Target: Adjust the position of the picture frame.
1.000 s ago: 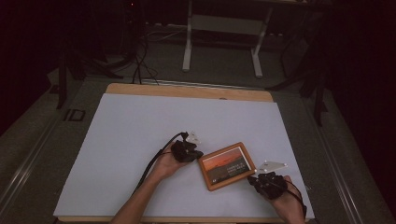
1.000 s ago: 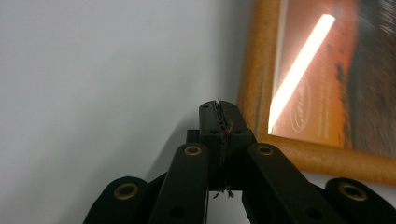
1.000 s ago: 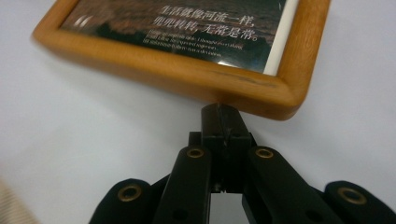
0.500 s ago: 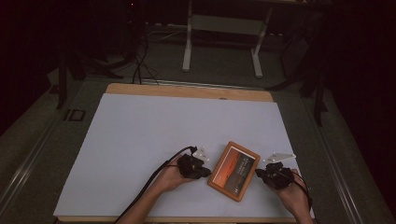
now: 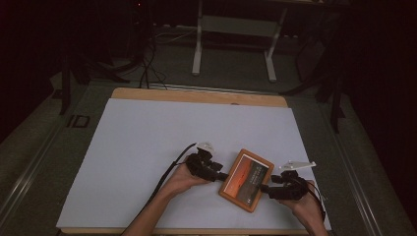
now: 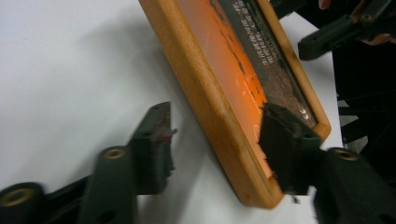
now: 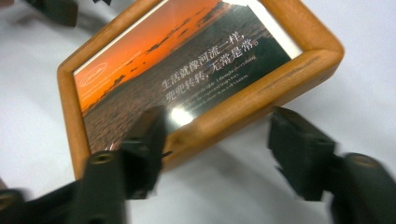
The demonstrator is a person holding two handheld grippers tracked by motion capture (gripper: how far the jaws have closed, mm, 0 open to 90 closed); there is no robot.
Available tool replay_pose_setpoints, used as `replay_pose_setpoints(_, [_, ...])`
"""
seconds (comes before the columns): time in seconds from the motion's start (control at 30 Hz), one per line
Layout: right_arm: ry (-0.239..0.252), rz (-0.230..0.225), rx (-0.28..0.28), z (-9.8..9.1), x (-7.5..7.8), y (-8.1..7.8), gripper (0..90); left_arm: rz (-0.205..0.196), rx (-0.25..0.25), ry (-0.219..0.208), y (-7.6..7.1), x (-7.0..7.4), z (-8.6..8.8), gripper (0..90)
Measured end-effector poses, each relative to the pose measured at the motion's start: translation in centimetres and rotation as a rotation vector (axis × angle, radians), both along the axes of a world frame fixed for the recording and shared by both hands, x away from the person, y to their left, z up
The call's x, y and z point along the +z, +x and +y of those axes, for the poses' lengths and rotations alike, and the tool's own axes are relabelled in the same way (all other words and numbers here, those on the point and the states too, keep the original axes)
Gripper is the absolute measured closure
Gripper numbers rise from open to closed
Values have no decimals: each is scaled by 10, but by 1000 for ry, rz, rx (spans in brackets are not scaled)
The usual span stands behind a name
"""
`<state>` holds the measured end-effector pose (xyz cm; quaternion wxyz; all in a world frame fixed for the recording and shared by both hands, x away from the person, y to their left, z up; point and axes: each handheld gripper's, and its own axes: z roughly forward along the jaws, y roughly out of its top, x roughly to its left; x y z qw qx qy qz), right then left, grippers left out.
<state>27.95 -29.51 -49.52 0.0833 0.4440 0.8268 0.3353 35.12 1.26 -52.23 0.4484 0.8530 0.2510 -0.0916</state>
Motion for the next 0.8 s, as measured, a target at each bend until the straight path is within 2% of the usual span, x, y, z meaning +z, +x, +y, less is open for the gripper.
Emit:
replay_pose_setpoints(0.03, [3,24,-16,1,-4,3,246,13,-8,8,2,-2,-5,383])
replay_pose_setpoints(0.07, [3,24,-16,1,-4,3,246,13,-8,8,2,-2,-5,380])
replay_pose_setpoints(0.1, [7,51,-34,2,-8,5,200,35,-24,5,4,-5,-9,381])
replay_pose_setpoints(0.2, [20,59,-42,3,-11,6,193,55,-37,-3,5,-7,-13,383])
replay_pose_setpoints(0.23, [40,70,-41,4,-13,8,188,62,-45,2,6,-9,-16,383])
replay_pose_setpoints(0.27, [40,70,-41,4,-13,8,188,65,-49,9,7,-10,-18,383])
replay_pose_setpoints(0.3, [64,79,-34,5,-15,9,188,69,-53,25,7,-12,-22,392])
replay_pose_setpoints(0.4, [85,90,-33,5,-18,11,193,73,-59,37,8,-13,-25,397])
replay_pose_setpoints(0.43, [126,111,-34,4,-20,13,200,85,-62,41,11,-15,-26,395])
replay_pose_setpoints(0.5, [136,118,-33,4,-21,13,206,101,-55,25,13,-16,-27,396])
replay_pose_setpoints(0.57, [178,139,-35,3,-24,16,232,114,-57,20,15,-16,-28,397])
replay_pose_setpoints(0.7, [173,140,-36,4,-25,18,253,125,-89,31,16,-15,-32,434])
replay_pose_setpoints(0.8, [187,148,-41,3,-25,18,281,145,-89,40,17,-15,-34,432])
